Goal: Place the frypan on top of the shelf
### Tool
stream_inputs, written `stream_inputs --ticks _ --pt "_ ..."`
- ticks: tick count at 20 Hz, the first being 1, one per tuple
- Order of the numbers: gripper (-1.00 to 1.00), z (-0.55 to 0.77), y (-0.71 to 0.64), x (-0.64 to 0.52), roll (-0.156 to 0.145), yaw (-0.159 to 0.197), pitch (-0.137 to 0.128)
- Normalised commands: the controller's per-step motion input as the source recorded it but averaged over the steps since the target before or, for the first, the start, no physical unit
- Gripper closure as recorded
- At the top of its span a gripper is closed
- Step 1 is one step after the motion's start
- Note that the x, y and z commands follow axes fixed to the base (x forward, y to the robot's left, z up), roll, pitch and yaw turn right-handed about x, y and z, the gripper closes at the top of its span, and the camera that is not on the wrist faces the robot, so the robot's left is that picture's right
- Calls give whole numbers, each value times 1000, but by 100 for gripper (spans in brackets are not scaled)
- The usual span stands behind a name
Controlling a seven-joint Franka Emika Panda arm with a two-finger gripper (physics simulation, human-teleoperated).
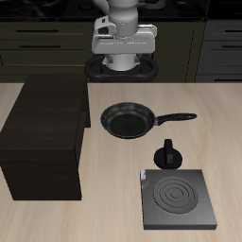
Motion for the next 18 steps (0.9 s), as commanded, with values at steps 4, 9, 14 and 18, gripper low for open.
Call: stream_inputs --ticks 4,9,14,18 --pt "-100 5 20 -34 1 1 1" --pt "-100 -134 217 -170 36 17 7" --pt "-100 -195 287 -97 28 52 4" --pt "-100 -338 373 72 2 46 15"
